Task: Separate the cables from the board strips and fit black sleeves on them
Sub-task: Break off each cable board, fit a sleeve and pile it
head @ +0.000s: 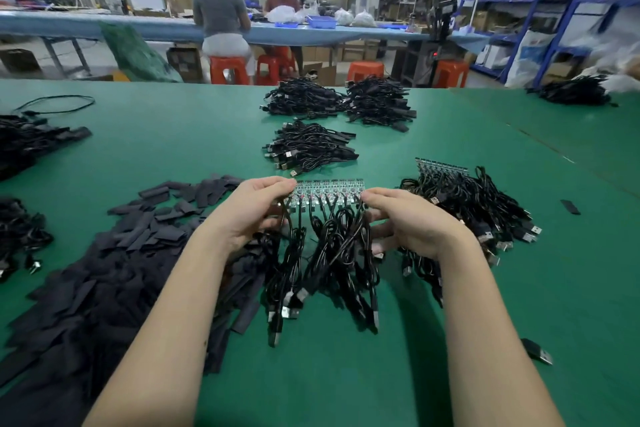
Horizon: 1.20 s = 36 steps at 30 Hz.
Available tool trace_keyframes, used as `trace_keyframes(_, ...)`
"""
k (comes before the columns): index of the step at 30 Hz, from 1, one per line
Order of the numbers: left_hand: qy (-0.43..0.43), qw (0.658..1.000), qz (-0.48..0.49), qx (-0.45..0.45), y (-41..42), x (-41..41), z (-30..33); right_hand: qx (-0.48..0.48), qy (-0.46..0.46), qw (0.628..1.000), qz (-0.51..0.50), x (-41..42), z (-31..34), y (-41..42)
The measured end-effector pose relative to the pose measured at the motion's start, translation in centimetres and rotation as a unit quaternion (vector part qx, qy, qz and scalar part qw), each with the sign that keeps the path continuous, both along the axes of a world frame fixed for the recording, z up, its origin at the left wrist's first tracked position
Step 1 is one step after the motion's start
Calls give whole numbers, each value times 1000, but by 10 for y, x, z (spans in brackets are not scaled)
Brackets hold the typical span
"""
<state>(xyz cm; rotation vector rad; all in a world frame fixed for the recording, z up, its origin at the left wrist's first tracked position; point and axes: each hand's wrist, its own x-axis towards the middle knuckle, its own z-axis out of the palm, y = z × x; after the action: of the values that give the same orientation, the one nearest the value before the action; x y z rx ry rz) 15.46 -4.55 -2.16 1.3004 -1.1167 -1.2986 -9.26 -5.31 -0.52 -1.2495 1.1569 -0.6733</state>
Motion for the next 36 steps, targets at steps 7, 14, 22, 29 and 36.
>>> trace_keyframes(7, -196, 978, 51, -59, -1, 4, -1, -55, -6, 997, -58, 9, -10, -3)
trace_keyframes(14, -438, 875, 77, -191, -3, -4, 14, -49, -121, 982, -134, 17, -18, -4)
trace_keyframes(22, -413, 868, -48, -273, -6, -48, 24, -24, -180, 979, -94, 17, -19, -1)
trace_keyframes(29, -367, 890, -46, -267, -6, -50, 20, -8, -207, 974, -88, 17, -22, -1)
trace_keyframes(36, -284, 919, -81, -260, -4, -51, 19, 45, -253, 964, -74, 15, -21, 1)
